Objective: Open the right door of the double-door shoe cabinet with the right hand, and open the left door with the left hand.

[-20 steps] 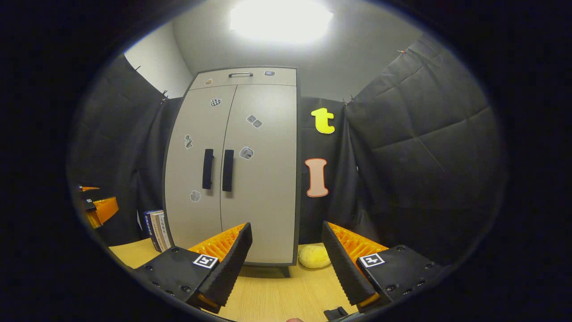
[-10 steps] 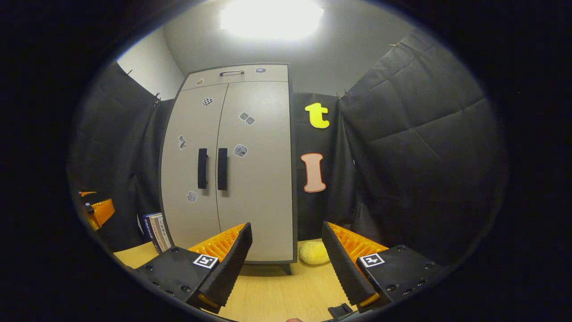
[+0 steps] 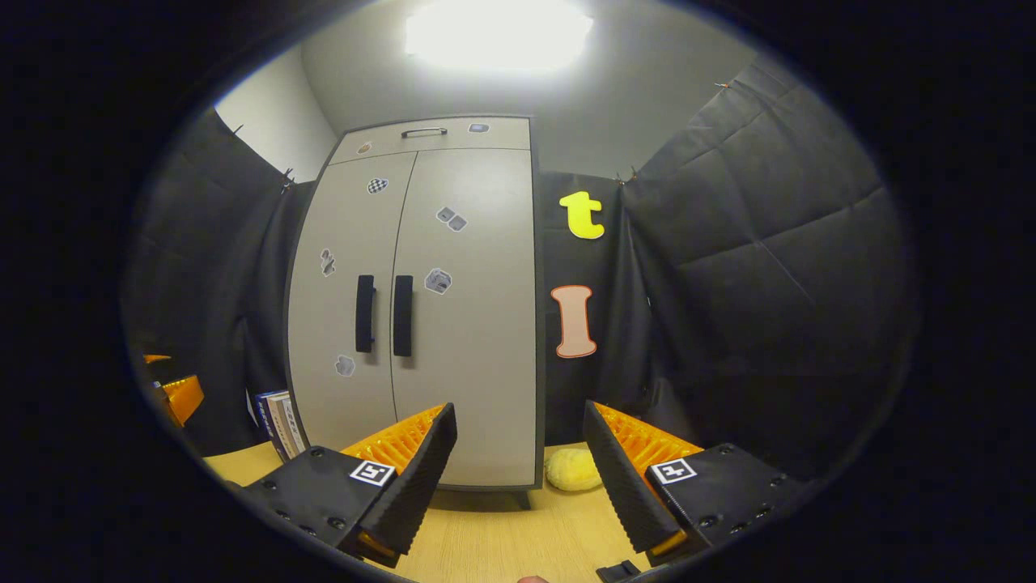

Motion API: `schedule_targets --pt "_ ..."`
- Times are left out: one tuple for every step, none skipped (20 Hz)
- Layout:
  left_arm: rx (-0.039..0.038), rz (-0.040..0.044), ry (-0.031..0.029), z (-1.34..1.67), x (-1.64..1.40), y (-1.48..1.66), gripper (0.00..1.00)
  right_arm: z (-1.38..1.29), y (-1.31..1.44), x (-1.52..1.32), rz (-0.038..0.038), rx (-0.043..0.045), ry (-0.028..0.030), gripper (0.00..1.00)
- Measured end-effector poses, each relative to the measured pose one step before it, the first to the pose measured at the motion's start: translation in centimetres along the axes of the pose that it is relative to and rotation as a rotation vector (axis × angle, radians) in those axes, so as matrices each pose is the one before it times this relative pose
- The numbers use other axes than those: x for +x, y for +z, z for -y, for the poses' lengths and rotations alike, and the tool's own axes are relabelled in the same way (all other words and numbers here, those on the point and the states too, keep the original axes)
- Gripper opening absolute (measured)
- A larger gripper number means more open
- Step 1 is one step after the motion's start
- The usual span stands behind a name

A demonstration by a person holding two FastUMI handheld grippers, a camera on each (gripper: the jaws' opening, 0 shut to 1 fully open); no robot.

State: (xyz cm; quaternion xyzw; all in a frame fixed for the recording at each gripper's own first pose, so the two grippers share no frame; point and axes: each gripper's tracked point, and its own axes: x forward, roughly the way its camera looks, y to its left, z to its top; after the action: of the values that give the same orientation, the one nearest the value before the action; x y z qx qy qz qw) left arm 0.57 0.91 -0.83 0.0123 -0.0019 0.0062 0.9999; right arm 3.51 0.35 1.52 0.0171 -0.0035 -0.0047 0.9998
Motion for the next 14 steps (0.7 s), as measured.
schedule_targets --pt "0.0006 -0.00444 0.00618 -0.313 0.117 -0.113 0.93 -0.337 0.564 0.655 0.0065 0.00726 0.00657 0.94" --pt "0.00063 -0.00317 0.00703 -0.28 -0.07 -0.223 0.93 -0.48 0.426 0.649 0.00611 0.007 0.00983 0.99" --pt "0.00117 -0.00229 0.00795 -0.353 -0.021 -0.048 0.94 -0.455 0.421 0.775 0.00433 0.00341 0.00726 0.99" --pt "0.00088 -0.00238 0.0087 -0.439 -0.005 -0.224 0.93 -0.36 0.383 0.586 0.00202 -0.00093 0.00698 0.98" --pt "0.00141 -0.00151 0.00971 -0.397 0.017 -0.031 0.93 -0.568 0.372 0.739 -0.00003 -0.00215 0.00939 0.98" --pt "0.00074 -0.00176 0.00918 -0.479 -0.129 -0.201 0.93 -0.706 0.125 0.716 -0.00035 -0.00319 0.01317 0.99" --pt "0.00085 -0.00273 0.00832 -0.386 -0.018 -0.004 0.93 -0.682 0.314 0.649 0.00224 -0.00456 0.01236 0.99" --pt "0.00118 -0.004 0.00942 -0.583 -0.034 -0.296 0.93 -0.615 0.255 0.72 0.00396 -0.00785 0.00988 0.99" --pt "0.00281 -0.00486 0.00877 -0.525 0.045 -0.184 0.93 -0.612 0.263 0.51 0.00274 -0.00824 0.01083 0.99" --pt "0.00477 -0.00336 0.01214 -0.571 -0.05 -0.225 0.93 -0.693 0.289 0.569 0.00328 -0.0062 0.012 0.99" --pt "0.00621 -0.00318 0.013 -0.598 -0.087 -0.28 0.94 -0.599 0.248 0.524 0.00498 -0.0035 0.01063 0.99" --pt "0.00619 -0.00288 0.01212 -0.606 -0.121 -0.159 0.93 -0.608 0.297 0.561 0.00677 0.00044 0.01007 0.94" --pt "0.00442 -0.00332 0.01288 -0.674 -0.111 -0.163 0.93 -0.702 0.312 0.545 0.00697 0.00202 0.0118 0.99" --pt "0.00126 -0.00438 0.0123 -0.665 -0.101 -0.196 0.93 -0.524 0.375 0.586 0.00844 0.00037 0.01039 0.99"
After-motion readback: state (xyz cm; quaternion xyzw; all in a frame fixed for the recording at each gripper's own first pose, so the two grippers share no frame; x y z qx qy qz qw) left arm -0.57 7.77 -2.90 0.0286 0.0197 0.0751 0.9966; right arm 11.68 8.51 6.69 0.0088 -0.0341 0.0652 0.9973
